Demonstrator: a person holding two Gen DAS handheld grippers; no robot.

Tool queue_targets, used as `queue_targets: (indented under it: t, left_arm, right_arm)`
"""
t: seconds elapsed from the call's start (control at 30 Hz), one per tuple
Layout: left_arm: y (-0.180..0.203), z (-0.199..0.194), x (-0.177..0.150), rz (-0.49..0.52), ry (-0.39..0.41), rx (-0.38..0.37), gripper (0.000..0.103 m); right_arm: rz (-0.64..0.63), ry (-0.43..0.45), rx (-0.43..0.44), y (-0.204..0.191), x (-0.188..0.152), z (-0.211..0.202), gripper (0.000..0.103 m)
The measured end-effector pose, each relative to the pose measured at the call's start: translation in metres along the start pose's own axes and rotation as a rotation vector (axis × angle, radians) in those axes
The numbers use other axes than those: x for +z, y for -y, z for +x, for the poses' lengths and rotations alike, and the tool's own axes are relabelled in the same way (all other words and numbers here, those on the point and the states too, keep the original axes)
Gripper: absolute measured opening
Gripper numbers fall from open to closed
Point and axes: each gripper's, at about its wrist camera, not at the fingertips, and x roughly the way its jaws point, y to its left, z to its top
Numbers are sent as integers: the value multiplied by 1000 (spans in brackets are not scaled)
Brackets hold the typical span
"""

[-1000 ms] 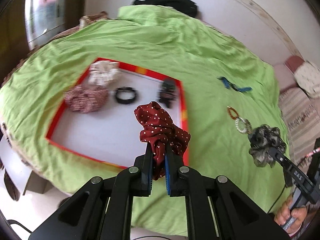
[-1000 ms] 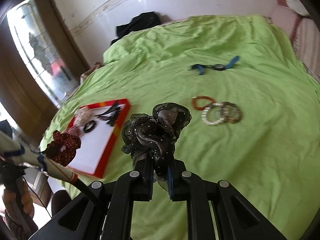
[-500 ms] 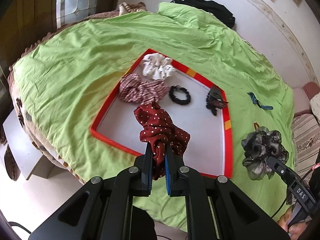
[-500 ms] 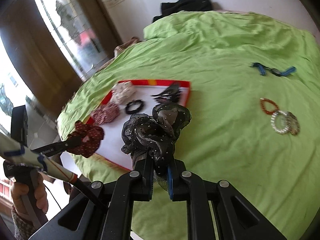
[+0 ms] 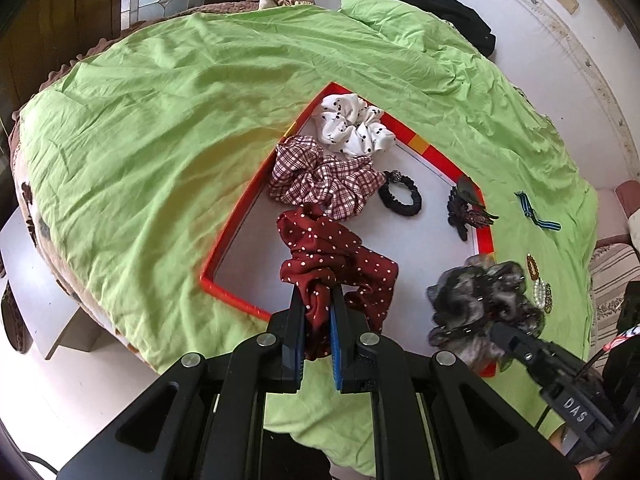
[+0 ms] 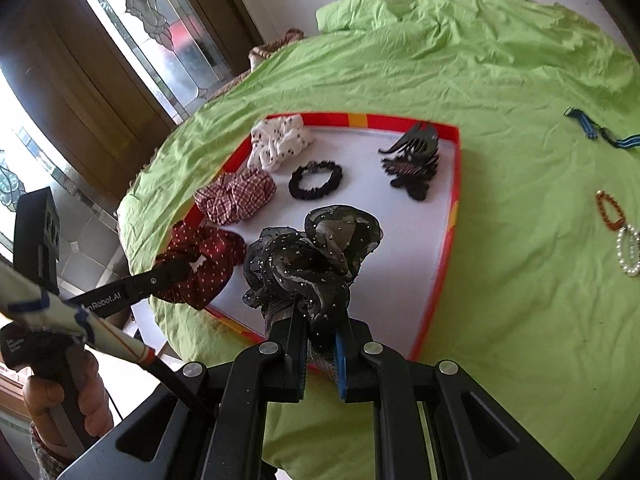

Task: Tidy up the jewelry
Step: 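Carry both scrunchies over the red-framed tray, then lower both scrunchies into the tray and open both tools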

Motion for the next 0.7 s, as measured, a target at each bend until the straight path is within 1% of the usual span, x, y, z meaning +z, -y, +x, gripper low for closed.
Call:
queue_targets:
  t: [0.17, 0.3, 0.43, 0.57, 0.6, 0.63, 0.67, 0.7]
  left_arm:
    - [-3, 9, 3, 3, 0, 11, 10]
    - [-4, 14, 4, -1, 0, 6, 11]
    - [-6, 13, 4, -11, 9, -6, 20]
    - [-6, 8, 3, -20, 25, -22, 32]
    - [-5, 6, 3, -21, 30, -24, 34]
    - [-4, 3, 2, -24, 35, -29, 38]
    - [-4, 0, 2, -29, 40, -35, 41]
    - [-3, -3, 1, -33, 46, -39, 42]
  right_arm:
    - [-11, -30, -1, -6, 0, 18, 12]
    - [-23, -45, 2, -12, 0, 26, 12]
    - [-35, -50, -3, -17, -2, 32, 12]
    - [-44, -40, -13, -19, -2, 32, 17]
    - [-44, -36, -12, -19, -2, 31, 17]
    - [-43, -35, -11, -18, -2, 30, 21]
    - [-41, -32, -9, -18, -2, 29, 28]
    - [-39, -28, -10, -18, -2, 27, 31]
